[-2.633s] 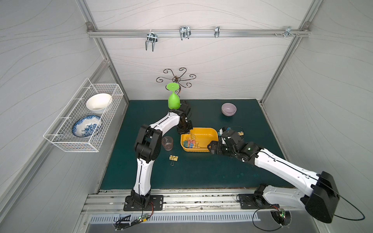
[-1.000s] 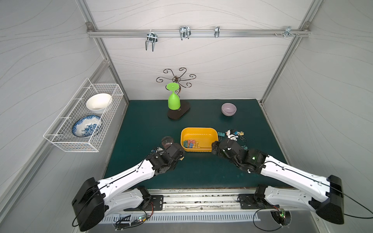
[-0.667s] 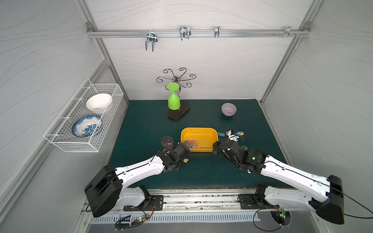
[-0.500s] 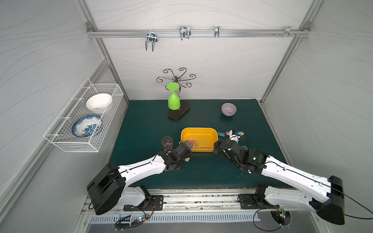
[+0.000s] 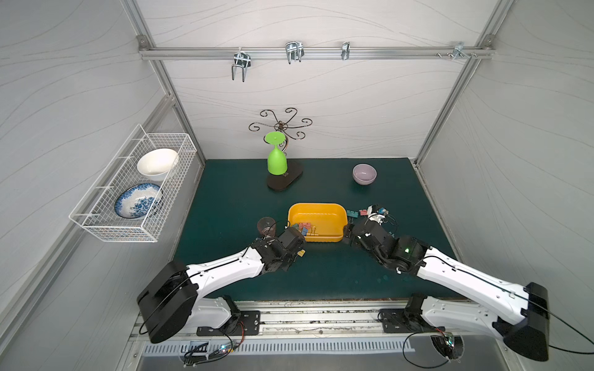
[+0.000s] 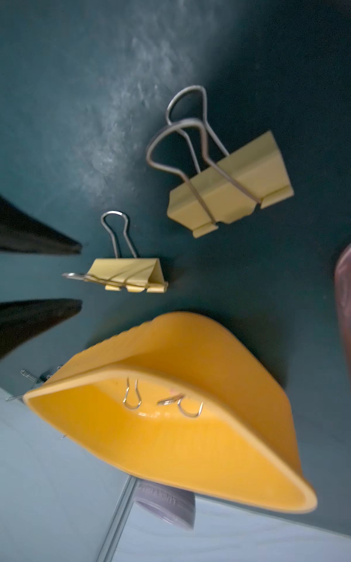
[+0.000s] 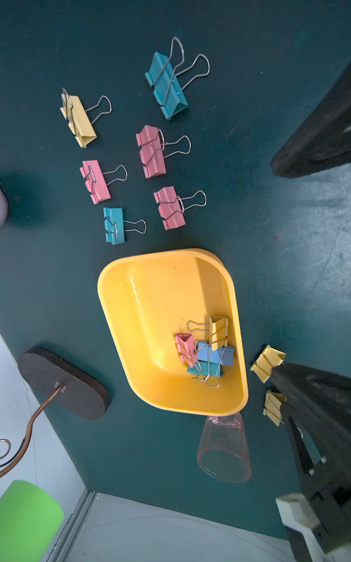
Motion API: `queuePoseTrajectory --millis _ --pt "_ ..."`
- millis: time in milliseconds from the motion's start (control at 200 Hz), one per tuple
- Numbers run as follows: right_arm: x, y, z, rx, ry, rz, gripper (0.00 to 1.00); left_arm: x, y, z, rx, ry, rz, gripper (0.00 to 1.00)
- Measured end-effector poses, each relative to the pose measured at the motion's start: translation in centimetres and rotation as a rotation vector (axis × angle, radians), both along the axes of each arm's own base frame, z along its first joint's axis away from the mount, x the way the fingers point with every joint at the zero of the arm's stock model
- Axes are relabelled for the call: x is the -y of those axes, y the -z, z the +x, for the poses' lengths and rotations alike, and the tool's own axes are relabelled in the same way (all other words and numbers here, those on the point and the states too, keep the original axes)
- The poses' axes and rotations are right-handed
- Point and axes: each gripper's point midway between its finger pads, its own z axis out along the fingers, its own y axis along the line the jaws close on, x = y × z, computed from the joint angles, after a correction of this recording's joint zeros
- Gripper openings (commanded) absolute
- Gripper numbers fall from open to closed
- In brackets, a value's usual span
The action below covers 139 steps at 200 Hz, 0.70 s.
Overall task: Take out the binder clips from the storage box
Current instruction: Place the binder clip at the center of the board, then pick up the binder clip from the storage box.
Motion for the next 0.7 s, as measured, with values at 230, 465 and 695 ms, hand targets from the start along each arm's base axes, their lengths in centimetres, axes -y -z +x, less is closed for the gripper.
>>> queuePoseTrajectory --millis 230,465,695 --pt "0.4 0.0 0.5 -0.014 -0.016 0.006 0.99 -1.8 -5.5 -0.4 0.180 0.095 0.013 0.35" --pt "-1.5 -0.2 0.6 -0.045 -0.151 0.069 0.99 -0.6 -7.3 1.9 0.262 0.419 0.136 0.37" --pt "-2.7 1.3 0.2 -0.111 -0.223 0.063 0.99 4.9 -7.5 5.8 0.188 0.777 0.227 0.29"
